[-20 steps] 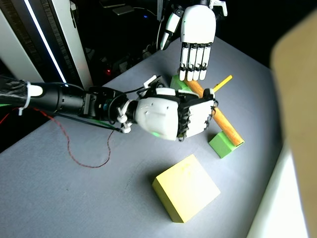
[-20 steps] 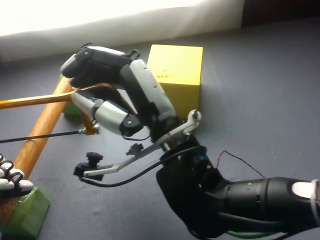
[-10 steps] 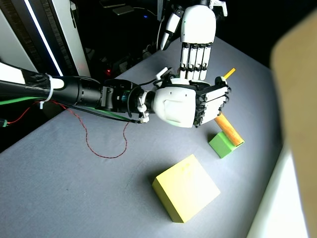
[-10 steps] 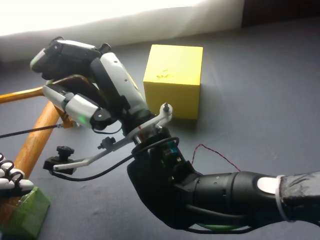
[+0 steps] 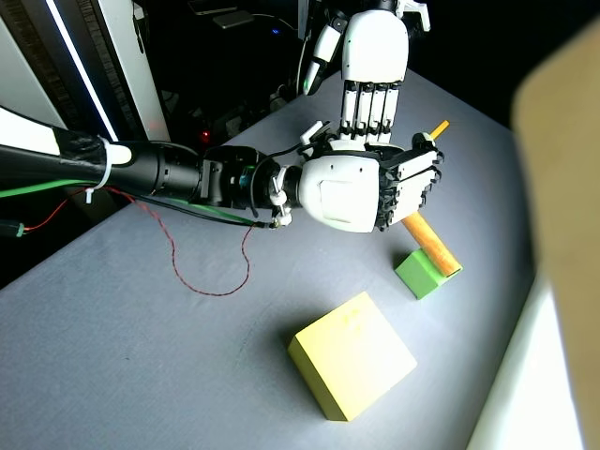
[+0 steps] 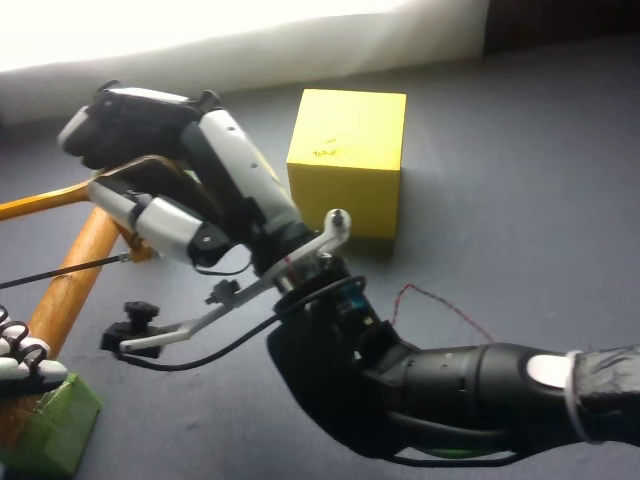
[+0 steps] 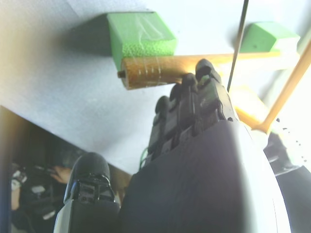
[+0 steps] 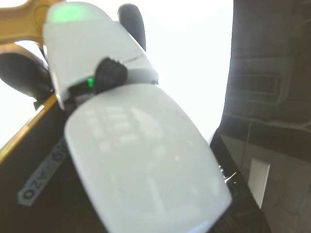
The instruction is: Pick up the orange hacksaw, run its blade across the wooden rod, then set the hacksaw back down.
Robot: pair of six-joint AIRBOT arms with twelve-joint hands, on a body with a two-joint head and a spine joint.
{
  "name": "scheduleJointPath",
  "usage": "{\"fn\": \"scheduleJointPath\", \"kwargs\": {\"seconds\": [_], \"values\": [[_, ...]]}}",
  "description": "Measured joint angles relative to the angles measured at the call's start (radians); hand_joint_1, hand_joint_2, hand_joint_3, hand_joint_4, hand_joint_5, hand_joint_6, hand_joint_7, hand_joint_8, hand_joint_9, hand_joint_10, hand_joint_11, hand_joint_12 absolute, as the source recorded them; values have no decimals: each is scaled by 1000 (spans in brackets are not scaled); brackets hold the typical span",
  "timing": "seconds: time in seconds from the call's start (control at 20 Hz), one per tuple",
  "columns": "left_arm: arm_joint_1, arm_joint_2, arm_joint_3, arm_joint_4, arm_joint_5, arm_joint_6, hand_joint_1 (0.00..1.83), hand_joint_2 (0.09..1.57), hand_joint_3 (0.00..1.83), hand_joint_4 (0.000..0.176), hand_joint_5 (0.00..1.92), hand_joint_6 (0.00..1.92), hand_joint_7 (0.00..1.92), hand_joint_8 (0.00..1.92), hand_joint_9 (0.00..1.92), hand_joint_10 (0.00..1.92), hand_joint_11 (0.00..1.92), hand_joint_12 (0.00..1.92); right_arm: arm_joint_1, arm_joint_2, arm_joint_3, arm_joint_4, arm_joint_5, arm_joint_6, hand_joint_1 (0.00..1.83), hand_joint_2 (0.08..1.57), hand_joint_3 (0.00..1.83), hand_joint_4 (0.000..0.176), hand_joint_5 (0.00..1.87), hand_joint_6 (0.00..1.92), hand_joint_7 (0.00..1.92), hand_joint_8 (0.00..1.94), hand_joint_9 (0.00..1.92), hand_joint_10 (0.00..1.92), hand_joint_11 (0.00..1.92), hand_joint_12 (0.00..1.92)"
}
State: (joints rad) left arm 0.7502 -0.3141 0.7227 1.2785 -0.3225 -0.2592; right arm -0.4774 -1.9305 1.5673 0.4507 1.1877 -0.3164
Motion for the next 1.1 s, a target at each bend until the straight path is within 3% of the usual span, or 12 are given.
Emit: {"fn": "scheduleJointPath", "kwargs": {"seconds": [0.75,0.95,1.1], "values": [[0,0,2,0,-3,0,1,1257,0,0,63,1,61,1,45,0,0,150,-84,259,-260,-3,26,-79,1487,1136,0,0,771,1065,820,1116,988,1038,857,1580],[0,0,2,0,-5,0,0,1258,0,0,23,0,24,1,10,0,0,64,-86,272,-269,1,49,-79,1486,1138,1,0,766,1093,810,1115,980,1051,849,1587],[0,0,2,0,-6,0,0,1256,0,0,41,7,39,7,25,6,21,75,-44,292,-278,5,35,-72,1485,1140,1,0,775,1103,793,1126,980,1046,845,1585]]}}
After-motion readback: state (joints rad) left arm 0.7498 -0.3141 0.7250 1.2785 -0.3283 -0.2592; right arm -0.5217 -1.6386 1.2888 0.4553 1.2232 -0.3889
